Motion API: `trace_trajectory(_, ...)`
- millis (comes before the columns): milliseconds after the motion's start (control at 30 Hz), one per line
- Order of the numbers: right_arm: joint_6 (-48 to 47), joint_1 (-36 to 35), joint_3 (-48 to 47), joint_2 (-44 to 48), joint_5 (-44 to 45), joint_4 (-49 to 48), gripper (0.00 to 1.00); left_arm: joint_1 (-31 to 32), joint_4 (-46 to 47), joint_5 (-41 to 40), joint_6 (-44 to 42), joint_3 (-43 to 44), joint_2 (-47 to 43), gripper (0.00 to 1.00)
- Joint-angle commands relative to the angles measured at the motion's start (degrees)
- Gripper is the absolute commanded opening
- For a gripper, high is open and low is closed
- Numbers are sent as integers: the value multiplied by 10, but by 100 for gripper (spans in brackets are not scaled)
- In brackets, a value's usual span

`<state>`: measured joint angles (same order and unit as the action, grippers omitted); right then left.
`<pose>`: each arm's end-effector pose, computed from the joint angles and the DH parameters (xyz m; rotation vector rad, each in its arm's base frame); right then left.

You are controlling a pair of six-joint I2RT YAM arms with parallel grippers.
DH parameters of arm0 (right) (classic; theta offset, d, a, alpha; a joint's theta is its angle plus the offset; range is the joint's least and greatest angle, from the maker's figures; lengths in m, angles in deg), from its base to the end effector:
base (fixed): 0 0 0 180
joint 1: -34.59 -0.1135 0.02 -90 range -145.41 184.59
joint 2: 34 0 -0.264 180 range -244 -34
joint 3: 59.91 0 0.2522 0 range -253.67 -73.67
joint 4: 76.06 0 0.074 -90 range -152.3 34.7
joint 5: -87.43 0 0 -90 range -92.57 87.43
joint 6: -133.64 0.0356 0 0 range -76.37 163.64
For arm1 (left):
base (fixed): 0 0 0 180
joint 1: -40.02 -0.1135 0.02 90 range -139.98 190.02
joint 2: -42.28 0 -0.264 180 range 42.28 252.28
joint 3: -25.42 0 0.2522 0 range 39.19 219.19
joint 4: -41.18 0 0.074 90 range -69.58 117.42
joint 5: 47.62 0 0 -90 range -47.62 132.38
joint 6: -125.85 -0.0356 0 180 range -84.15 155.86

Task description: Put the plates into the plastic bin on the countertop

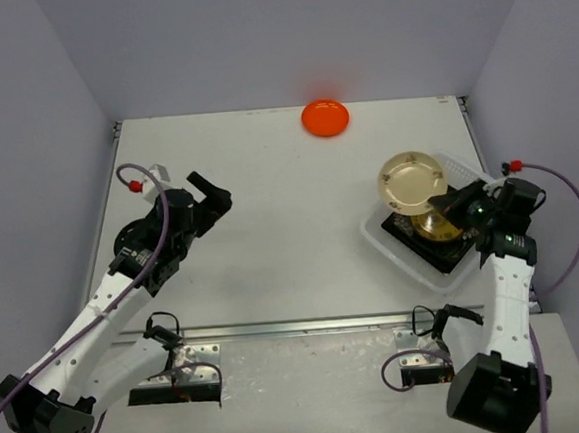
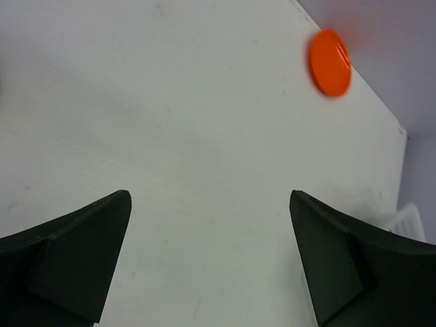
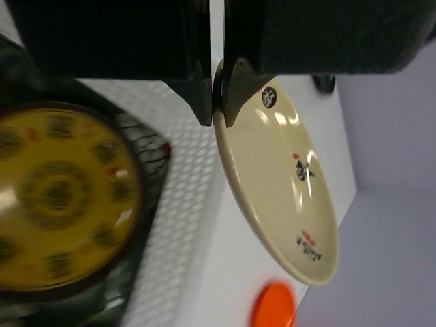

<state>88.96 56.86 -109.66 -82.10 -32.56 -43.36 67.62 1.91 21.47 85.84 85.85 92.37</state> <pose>0.1785 -0.0539 0.2632 0.9069 1.9285 0.7910 0.1766 -0.0780 0.3094 -0.6198 1.9771 -0.4650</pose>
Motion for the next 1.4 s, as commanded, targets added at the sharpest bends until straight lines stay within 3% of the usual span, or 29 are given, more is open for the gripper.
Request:
trace_trajectory(0,39,135,18,-3,89,43,0,-101,-121,-89,17,41,21,100)
trace_trajectory(100,38,158,15,-52,105,42,0,-148,-184,-106,24,69,70,100)
trace_trajectory(233,37,158,14,-58,116,36,3,-165,-234,-148,58,94,98,100)
trace_trajectory(333,29,158,22,-60,67,11,38,-187,-209,-123,43,80,98,100)
trace_trajectory(500,4,158,2,-59,113,48,99,-232,-190,-89,26,88,118,100)
trace_trajectory(567,-4,158,-2,-52,114,53,99,-261,-178,-58,11,90,131,100)
trace_trajectory(700,14,142,7,-22,-16,-18,99,-348,-150,-8,-4,60,136,100)
trace_trajectory(867,-14,-32,-46,-31,-109,-38,99,-465,-119,19,19,15,155,100)
trace_trajectory(967,-31,-86,-66,-34,-139,-35,99,-484,-114,33,47,20,206,100)
trace_trajectory(1133,-43,-96,-69,-9,-166,-39,99,-489,-162,32,125,20,298,100)
trace_trajectory(1367,-23,-95,-54,0,-208,-87,99,-488,-62,72,134,-41,327,100)
